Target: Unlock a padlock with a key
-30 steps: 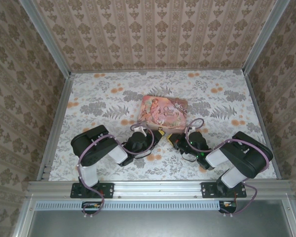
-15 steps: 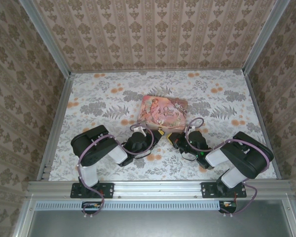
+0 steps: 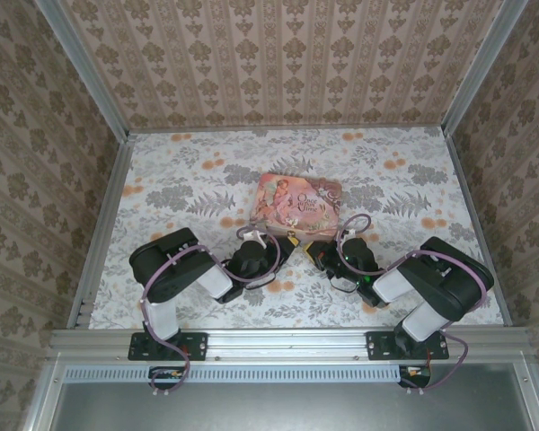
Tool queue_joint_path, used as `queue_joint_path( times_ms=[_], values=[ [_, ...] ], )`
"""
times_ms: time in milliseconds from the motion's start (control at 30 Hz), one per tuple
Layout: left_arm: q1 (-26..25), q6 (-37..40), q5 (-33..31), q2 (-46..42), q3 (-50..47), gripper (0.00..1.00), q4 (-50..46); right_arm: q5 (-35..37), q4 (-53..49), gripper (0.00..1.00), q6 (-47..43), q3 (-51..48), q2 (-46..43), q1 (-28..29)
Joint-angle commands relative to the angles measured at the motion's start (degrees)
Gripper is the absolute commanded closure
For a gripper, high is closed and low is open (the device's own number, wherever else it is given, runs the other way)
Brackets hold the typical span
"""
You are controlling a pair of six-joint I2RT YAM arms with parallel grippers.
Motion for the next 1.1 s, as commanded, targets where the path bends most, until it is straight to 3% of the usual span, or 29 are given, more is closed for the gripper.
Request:
queue_joint_path(
  times_ms=[0,667,1067],
  values=[
    [-1.2,-0.5,0.5,0.2,0.3,1.0,3.1,1.4,2.9,1.0,-0.2,1.3,0.7,-0.4],
    [-1.5,-0.6,-0.4,2.2,-0.2,1.0,3.3,1.1,-2.2,1.0,-1.4,1.5,-4.5,-0.8],
    [-2.3,-3.6,0.8,0.7,1.9,1.0,3.7,0.4,1.9,1.0,-2.5,1.3,-0.7,-0.7]
  ],
)
